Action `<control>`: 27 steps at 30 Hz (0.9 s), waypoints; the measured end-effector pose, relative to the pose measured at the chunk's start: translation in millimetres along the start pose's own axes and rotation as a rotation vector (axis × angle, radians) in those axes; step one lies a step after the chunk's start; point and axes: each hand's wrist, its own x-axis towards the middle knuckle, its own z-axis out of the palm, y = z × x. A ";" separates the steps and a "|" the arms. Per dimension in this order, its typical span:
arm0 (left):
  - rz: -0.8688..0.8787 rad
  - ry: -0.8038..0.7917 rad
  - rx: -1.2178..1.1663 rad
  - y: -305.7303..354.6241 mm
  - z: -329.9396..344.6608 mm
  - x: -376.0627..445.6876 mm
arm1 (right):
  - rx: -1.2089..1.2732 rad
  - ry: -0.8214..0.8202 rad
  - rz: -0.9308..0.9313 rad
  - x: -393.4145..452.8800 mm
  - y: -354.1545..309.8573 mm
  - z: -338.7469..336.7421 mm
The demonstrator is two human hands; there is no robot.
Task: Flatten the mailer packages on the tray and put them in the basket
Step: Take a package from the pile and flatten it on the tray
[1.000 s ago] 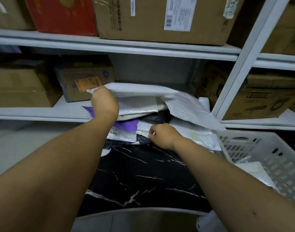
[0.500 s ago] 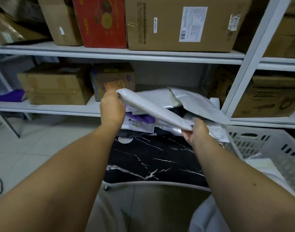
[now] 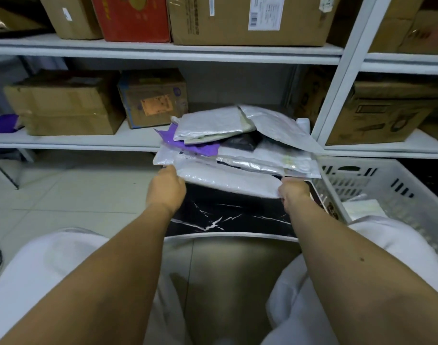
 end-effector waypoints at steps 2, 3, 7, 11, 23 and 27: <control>-0.026 -0.112 0.089 -9.7 14.6 -10.1 | 0.059 0.018 0.010 5.2 10.9 -0.5; -0.036 -0.194 0.148 -15.4 23.5 -15.2 | 0.069 0.008 -0.025 1.8 20.4 0.9; -0.120 -0.489 0.259 -28.6 56.7 -34.1 | -0.169 0.020 0.012 6.1 58.7 8.2; -0.231 -0.516 0.182 -25.0 77.6 -36.0 | -0.259 -0.015 0.018 9.5 76.9 18.1; 0.089 -0.206 0.408 -27.9 144.1 -34.3 | -0.798 0.179 -0.691 -7.8 93.2 95.6; 0.279 -0.352 0.359 -36.6 171.8 -50.4 | -0.930 -0.043 -0.939 -17.5 124.2 127.5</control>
